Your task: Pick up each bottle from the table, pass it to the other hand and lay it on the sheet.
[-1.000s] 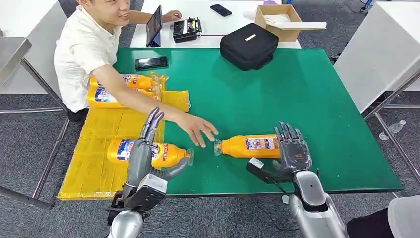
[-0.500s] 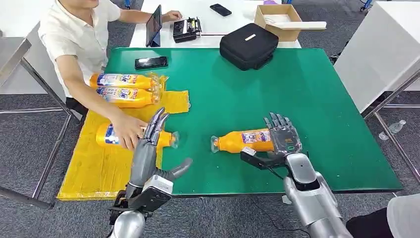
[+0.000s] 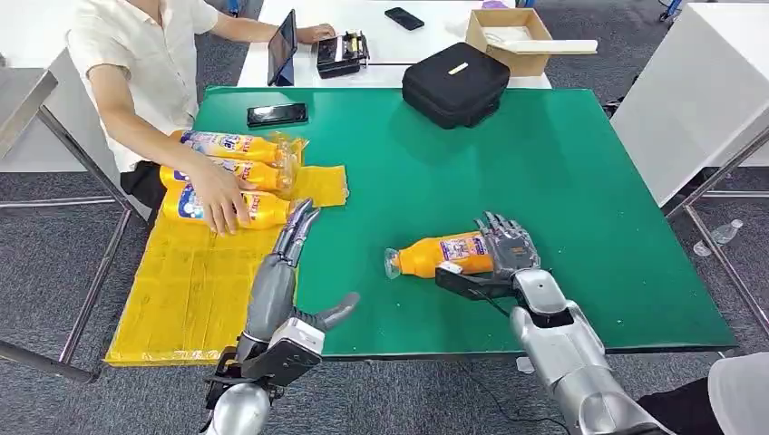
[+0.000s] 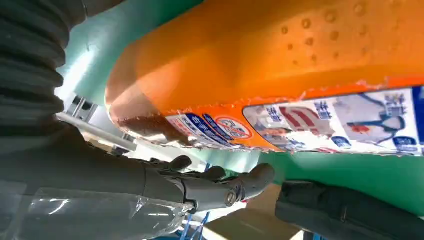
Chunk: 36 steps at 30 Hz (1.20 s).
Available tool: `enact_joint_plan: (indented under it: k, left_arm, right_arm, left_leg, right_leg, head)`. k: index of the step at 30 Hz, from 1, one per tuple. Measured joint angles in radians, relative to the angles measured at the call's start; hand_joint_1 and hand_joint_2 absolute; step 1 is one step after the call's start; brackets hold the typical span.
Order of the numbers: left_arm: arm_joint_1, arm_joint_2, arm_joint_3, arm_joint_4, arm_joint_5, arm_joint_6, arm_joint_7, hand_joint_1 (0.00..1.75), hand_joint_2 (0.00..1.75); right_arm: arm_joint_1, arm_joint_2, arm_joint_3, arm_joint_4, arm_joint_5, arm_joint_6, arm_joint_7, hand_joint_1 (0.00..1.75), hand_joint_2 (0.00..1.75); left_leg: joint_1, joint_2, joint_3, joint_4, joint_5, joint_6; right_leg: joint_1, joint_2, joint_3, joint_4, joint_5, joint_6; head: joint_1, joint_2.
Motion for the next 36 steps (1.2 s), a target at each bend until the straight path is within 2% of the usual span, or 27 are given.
enact_joint_plan:
  k: [4,5,6,21,27,32,36]
  left_arm:
    - [0.0,0.0,-0.001,0.0,0.0,-0.006,0.001,0.0,1.75]
    - [0.0,0.0,-0.002,0.0,0.0,-0.007,0.001,0.0,1.75]
    - [0.0,0.0,-0.002,0.0,0.0,-0.008,0.002,0.0,1.75]
    - [-0.001,0.0,-0.006,0.0,0.009,-0.014,0.0,0.0,1.75]
    - [-0.004,0.001,-0.01,0.007,0.036,-0.03,-0.019,0.0,1.75]
    - [-0.008,0.002,-0.023,0.014,0.048,-0.032,-0.028,0.0,1.75]
    - [-0.009,0.002,-0.026,0.017,0.052,-0.032,-0.029,0.0,1.75]
  right_arm:
    - [-0.002,-0.008,0.001,0.014,-0.021,0.021,0.0,0.0,1.75]
    - [-0.002,-0.008,0.001,0.016,-0.029,0.027,0.001,1.41,1.75]
    - [-0.002,-0.01,0.001,0.018,-0.035,0.033,0.004,1.75,1.75]
    - [-0.011,-0.043,0.002,0.047,-0.102,0.061,-0.03,1.75,1.75]
    - [-0.009,-0.11,-0.014,0.054,-0.368,0.155,-0.212,1.75,1.75]
    - [0.05,-0.16,-0.026,0.016,-0.543,0.156,-0.246,1.75,1.75]
    - [0.092,-0.181,-0.03,-0.03,-0.573,0.157,-0.245,1.75,1.75]
  left_leg:
    - [0.0,0.0,0.001,0.0,0.0,0.0]
    - [0.0,0.0,0.001,0.0,0.0,0.0]
    - [0.0,0.0,0.002,0.0,0.0,0.0]
    - [0.0,-0.001,0.004,0.0,0.0,0.0]
    - [0.0,-0.001,0.005,0.0,0.0,0.0]
    - [0.0,-0.001,0.006,0.0,-0.001,0.001]
    - [0.0,0.0,0.007,0.0,-0.001,0.001]
  right_leg:
    - [0.0,0.0,0.001,0.0,0.0,0.0]
    - [0.0,0.0,0.001,0.0,0.0,0.0]
    - [0.0,0.0,0.002,0.0,0.0,0.0]
    - [0.0,0.0,0.004,0.0,0.0,0.0]
    - [0.0,0.0,0.005,-0.001,0.0,0.0]
    - [0.0,0.0,0.006,-0.002,0.0,0.0]
    - [0.0,0.0,0.006,-0.002,0.0,0.0]
  head:
    - [0.0,0.0]
    - [0.0,0.0]
    - [0.0,0.0]
    - [0.0,0.0]
    - [0.0,0.0]
    - [0.0,0.0]
    - [0.0,0.0]
